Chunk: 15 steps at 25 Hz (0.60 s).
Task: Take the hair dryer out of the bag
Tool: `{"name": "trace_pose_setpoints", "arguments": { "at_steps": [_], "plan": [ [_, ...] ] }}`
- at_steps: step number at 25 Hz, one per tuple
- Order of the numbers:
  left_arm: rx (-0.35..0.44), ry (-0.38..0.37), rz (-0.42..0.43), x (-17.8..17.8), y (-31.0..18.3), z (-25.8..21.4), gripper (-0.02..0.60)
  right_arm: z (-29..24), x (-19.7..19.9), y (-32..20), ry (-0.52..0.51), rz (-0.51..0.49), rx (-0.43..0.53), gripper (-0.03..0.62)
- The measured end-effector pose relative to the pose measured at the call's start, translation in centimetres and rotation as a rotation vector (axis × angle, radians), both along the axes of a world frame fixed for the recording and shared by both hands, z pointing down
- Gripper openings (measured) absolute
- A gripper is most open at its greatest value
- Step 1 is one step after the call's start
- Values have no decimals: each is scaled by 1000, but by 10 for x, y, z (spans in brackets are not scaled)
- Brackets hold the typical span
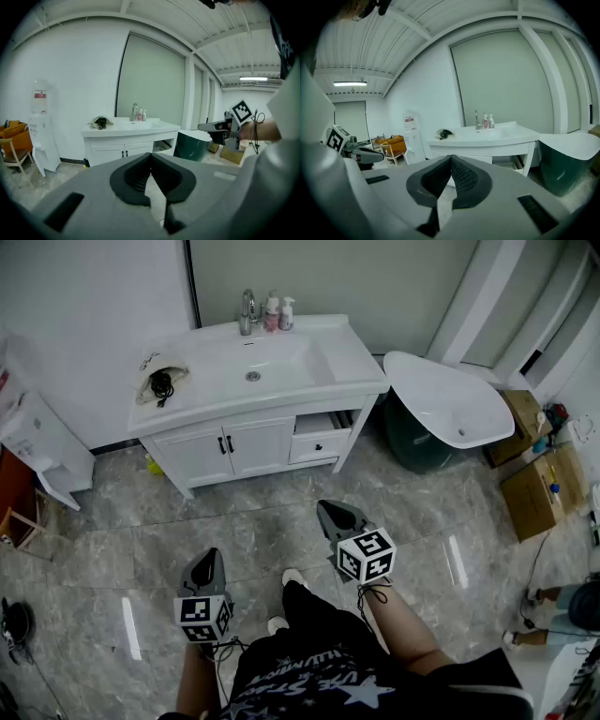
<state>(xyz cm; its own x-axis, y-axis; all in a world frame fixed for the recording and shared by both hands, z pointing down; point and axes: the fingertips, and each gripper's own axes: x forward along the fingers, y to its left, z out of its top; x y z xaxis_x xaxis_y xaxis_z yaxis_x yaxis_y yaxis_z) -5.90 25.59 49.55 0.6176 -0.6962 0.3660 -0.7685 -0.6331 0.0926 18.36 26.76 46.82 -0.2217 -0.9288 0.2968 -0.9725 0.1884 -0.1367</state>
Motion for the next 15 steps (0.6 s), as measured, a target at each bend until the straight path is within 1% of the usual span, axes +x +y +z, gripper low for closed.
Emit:
{"name": "trace_pose_setpoints", "arguments": {
  "at_steps": [6,10,15],
  "plan": [
    [11,0,-6,15,-10,-5,20,-5,17,-9,6,-8,3,3],
    [-1,4,-13,20,-17,-2,20,-1,22,-15,6,-10,-6,3],
    [-11,2,-34,31,-37,3,20,6,32,-38,-17,-17,-10,3]
  ]
}}
